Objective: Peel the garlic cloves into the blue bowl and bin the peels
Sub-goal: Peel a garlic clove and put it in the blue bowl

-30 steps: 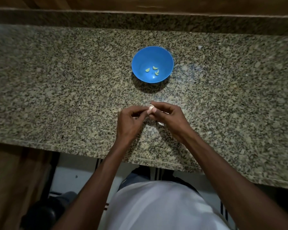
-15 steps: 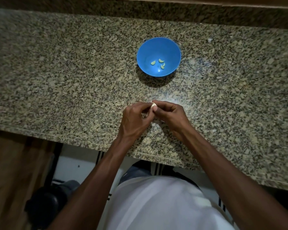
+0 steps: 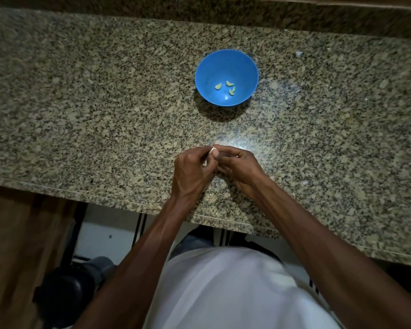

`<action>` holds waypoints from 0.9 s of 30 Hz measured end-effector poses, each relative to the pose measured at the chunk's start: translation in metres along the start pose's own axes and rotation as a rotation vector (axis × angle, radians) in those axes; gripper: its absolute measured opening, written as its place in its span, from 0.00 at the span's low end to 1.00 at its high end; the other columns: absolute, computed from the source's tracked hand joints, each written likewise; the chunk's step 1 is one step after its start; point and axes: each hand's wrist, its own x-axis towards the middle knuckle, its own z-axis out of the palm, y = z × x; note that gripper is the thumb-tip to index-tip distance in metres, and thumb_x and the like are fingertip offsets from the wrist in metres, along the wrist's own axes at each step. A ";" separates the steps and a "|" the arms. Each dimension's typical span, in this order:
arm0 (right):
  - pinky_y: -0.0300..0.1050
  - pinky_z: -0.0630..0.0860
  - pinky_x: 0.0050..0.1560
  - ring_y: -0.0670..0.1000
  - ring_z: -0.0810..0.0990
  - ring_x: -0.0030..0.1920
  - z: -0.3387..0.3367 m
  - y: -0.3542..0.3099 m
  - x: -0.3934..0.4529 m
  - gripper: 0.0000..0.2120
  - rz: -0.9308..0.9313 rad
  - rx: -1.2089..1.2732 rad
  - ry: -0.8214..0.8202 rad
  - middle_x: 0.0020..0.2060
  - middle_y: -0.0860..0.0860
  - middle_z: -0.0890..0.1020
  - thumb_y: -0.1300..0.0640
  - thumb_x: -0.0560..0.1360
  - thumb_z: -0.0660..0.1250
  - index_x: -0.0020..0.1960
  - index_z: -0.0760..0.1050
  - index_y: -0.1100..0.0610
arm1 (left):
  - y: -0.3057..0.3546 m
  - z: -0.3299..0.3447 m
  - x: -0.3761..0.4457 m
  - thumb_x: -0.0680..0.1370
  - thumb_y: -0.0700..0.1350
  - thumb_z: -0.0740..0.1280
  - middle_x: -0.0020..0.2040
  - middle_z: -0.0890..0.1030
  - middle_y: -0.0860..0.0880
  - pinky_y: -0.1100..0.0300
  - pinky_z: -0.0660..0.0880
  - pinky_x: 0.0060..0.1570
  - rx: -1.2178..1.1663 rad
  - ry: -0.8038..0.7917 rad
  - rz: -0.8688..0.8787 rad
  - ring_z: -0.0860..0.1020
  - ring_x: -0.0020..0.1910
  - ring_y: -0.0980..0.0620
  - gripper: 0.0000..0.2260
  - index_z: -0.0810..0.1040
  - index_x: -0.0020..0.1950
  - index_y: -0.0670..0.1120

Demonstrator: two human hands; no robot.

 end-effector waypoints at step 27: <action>0.45 0.86 0.48 0.57 0.88 0.49 0.017 0.000 -0.010 0.10 -0.003 0.057 0.185 0.53 0.62 0.87 0.67 0.76 0.75 0.57 0.84 0.65 | 0.003 0.006 -0.003 0.82 0.42 0.69 0.41 0.85 0.46 0.51 0.80 0.36 0.115 -0.082 0.018 0.81 0.35 0.50 0.07 0.86 0.54 0.41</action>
